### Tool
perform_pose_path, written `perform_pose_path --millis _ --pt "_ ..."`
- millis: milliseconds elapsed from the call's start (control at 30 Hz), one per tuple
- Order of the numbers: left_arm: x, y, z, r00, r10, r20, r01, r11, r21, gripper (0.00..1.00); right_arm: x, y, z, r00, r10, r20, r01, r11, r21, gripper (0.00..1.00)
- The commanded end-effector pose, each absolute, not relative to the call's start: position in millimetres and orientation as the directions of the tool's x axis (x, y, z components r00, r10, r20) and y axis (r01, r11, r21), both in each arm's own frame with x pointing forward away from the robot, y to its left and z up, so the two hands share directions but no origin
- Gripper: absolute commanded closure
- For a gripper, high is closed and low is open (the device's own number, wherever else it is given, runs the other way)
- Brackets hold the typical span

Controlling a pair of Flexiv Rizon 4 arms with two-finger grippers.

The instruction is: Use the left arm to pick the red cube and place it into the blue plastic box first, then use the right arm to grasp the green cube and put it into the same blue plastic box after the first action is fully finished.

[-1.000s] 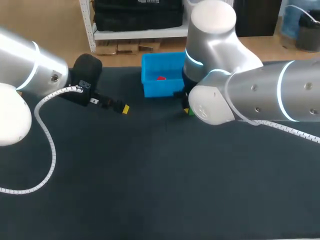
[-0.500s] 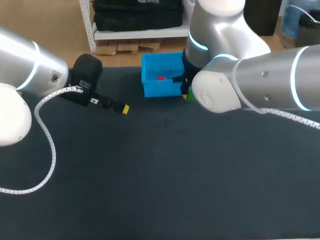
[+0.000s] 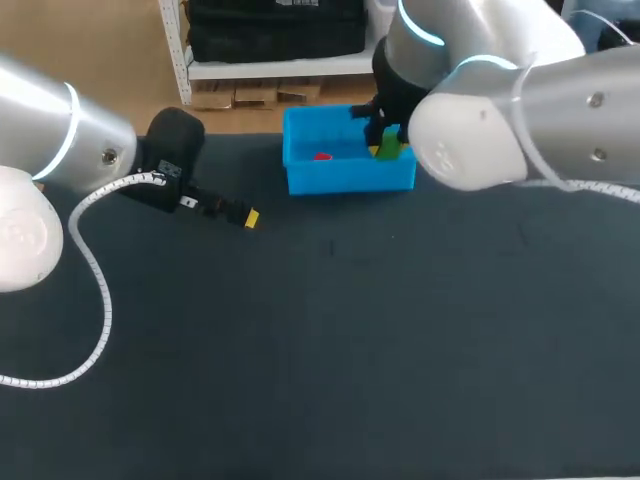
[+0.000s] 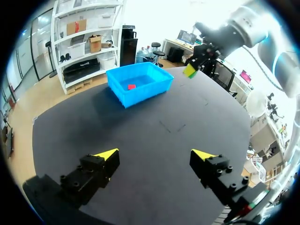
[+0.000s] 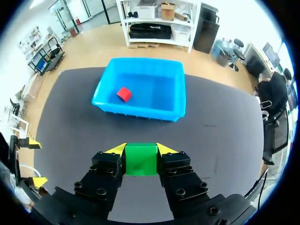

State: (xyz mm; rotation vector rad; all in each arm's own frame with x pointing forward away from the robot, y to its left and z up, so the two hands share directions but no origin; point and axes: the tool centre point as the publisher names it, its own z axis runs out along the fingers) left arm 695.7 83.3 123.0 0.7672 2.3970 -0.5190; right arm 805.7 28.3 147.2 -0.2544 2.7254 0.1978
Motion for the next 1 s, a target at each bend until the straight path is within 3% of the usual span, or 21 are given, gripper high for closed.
perform_pose_path --millis 33,467,1000 --pt "696.1 84.8 122.1 -0.673 0.403 -0.620 0.626 0.756 -0.189 0.00 789.1 19.3 156.5 -0.890 -0.132 -0.437 -0.204 0.971 0.122 1.00" --pt "696.1 84.8 122.1 -0.673 0.403 -0.620 0.626 0.756 -0.189 0.00 789.0 20.4 151.3 -0.810 -0.042 -0.585 -0.245 0.930 0.273 1.00" --pt "696.1 84.8 122.1 -0.673 0.403 -0.620 0.626 0.756 -0.189 0.00 792.0 23.5 155.7 -0.794 -0.033 -0.607 -0.255 0.925 0.282 1.00"
